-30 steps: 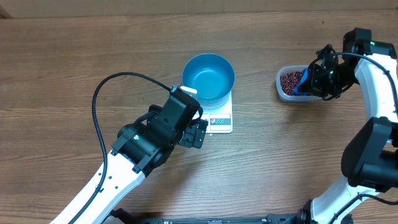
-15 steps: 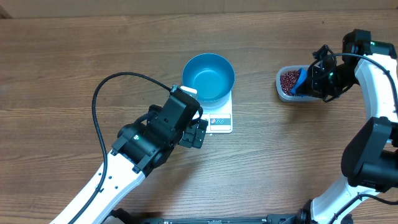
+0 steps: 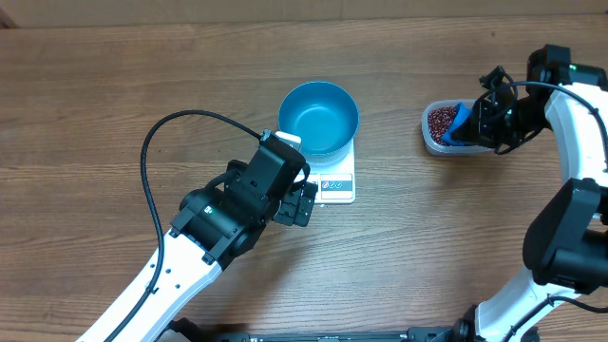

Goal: Scoop item into bowl and weigh 150g on scale
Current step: 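Tilt the blue scoop to fill it with beans, right gripper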

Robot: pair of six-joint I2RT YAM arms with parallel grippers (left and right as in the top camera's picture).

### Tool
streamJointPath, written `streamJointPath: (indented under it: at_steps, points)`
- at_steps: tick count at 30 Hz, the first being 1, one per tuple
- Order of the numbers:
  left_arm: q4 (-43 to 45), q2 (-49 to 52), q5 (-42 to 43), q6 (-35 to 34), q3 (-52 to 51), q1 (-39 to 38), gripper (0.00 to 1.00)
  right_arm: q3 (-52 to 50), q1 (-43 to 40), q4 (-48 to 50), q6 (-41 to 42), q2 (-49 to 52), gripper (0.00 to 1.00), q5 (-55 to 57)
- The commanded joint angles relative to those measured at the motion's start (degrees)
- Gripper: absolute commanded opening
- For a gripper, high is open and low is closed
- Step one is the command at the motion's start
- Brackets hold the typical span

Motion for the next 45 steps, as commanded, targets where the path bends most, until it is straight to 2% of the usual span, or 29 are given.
streamJointPath:
  at_steps: [1, 17, 20, 30, 34, 45]
  points:
    - [0.20, -0.74, -0.37, -0.15, 1.27, 0.31, 0.99, -0.44, -0.57, 1.36, -2.29, -0.09, 0.04, -5.55]
    - [0.20, -0.74, -0.37, -0.15, 1.27, 0.31, 1.00, -3.06, -1.22, 2.73, 0.87, -0.11, 0.04, -6.47]
    - [0.17, -0.74, -0.37, -0.15, 1.27, 0.31, 1.00, -3.06, -1.27, 2.82, -2.80, -0.11, 0.04, -10.93]
    - [0.17, -0.74, -0.37, -0.15, 1.27, 0.31, 0.99, -3.06, -4.28, 1.84, -4.02, -0.11, 0.04, -12.35]
    - [0.17, -0.74, -0.37, -0.15, 1.27, 0.31, 0.99, -3.06, -6.12, -0.17, -8.13, -0.11, 0.04, -14.91]
    - [0.17, -0.74, -0.37, -0.15, 1.27, 0.31, 1.00, -3.13, -7.02, -0.31, -9.49, -0.09, 0.04, -14.45]
